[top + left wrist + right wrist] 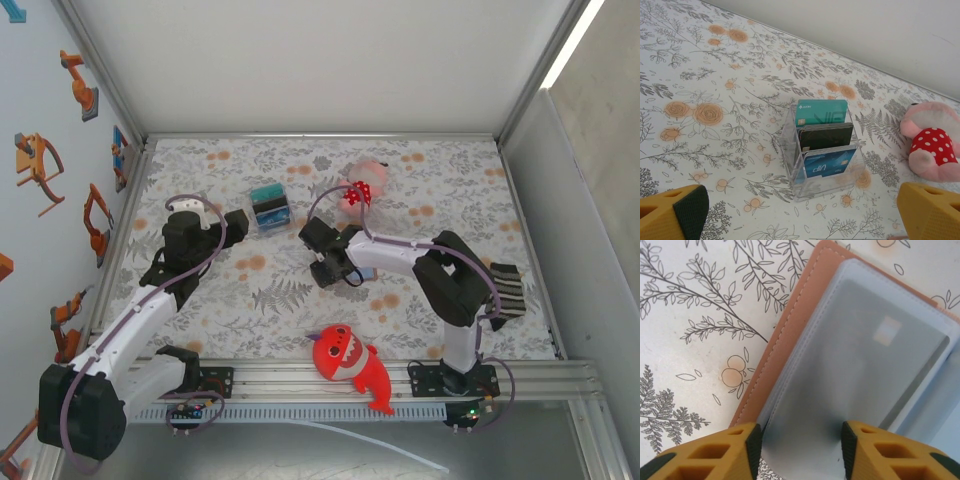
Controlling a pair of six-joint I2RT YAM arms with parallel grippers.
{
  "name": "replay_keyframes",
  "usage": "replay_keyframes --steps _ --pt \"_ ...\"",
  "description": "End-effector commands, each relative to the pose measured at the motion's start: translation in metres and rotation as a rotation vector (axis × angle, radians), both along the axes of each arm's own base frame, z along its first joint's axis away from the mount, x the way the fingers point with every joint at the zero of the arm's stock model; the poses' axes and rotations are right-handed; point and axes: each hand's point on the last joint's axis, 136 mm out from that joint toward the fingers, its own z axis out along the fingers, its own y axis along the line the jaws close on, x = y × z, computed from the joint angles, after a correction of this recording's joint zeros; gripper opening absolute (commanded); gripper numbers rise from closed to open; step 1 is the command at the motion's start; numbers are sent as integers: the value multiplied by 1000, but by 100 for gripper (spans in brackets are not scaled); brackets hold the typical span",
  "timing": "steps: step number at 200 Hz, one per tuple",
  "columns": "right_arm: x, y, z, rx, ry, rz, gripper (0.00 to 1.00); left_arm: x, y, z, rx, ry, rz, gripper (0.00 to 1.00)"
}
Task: Take the credit cards out of the card holder
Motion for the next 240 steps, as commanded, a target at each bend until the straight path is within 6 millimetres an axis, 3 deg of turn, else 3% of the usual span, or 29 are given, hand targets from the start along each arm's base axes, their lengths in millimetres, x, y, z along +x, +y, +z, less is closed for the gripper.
replay_keyframes --steps 1,55,100,164,240 --pt "-2 -9 -2 0 17 -14 41 -3 -3 9 -23 -24 -15 97" --pt "-3 0 12 75 18 7 31 -9 -11 26 -5 -95 -52 97" --pt "-20 20 25 207 52 87 23 -15 -18 40 -10 -157 -55 97" --pt "-9 -2 28 122 -26 7 32 -14 -33 50 11 -199 -87 97" --pt "2 -27 34 68 -96 -83 33 -12 -52 54 39 -196 -147 97"
